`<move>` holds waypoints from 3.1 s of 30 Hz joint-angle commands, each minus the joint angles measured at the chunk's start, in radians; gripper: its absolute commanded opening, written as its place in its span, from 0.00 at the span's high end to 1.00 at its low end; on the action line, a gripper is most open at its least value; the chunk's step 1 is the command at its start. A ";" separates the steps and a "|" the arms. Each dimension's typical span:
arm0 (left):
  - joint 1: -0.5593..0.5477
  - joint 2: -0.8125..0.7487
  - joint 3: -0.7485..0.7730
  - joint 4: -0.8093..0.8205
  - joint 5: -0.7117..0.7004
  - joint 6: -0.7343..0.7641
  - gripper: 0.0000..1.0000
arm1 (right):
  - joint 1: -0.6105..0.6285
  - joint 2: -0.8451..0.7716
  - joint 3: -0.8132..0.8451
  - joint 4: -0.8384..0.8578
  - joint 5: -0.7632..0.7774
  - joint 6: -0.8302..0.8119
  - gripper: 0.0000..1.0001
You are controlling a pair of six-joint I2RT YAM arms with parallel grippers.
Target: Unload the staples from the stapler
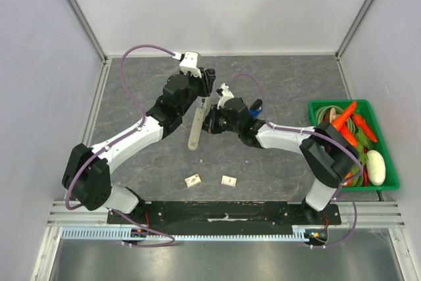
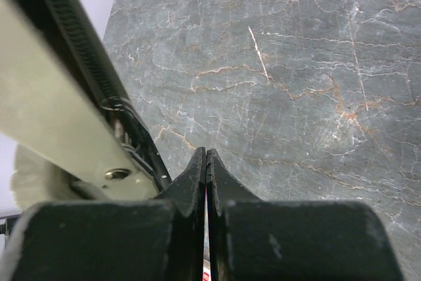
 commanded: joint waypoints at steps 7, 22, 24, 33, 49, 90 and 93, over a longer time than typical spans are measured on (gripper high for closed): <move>-0.006 -0.128 0.119 0.047 0.000 0.027 0.98 | -0.088 -0.173 0.031 -0.132 0.071 -0.078 1.00; -0.007 -0.173 0.165 0.013 -0.039 0.037 0.98 | -0.104 -0.436 -0.050 -0.378 0.139 -0.117 1.00; -0.007 -0.180 0.165 0.013 -0.031 0.024 0.98 | -0.093 -0.423 -0.087 -0.317 0.114 -0.074 1.00; -0.007 -0.231 0.139 -0.009 -0.022 -0.006 0.98 | -0.032 -0.268 -0.107 -0.134 0.014 0.063 1.00; -0.007 -0.381 -0.011 -0.112 0.032 -0.086 0.98 | -0.070 -0.144 0.037 -0.149 0.125 -0.009 1.00; 0.158 0.270 0.294 -0.437 -0.013 0.006 0.98 | -0.167 -0.448 0.051 -0.603 0.433 -0.314 0.89; 0.217 0.339 0.314 -0.447 0.035 0.006 0.98 | -0.168 -0.472 0.034 -0.606 0.427 -0.310 0.87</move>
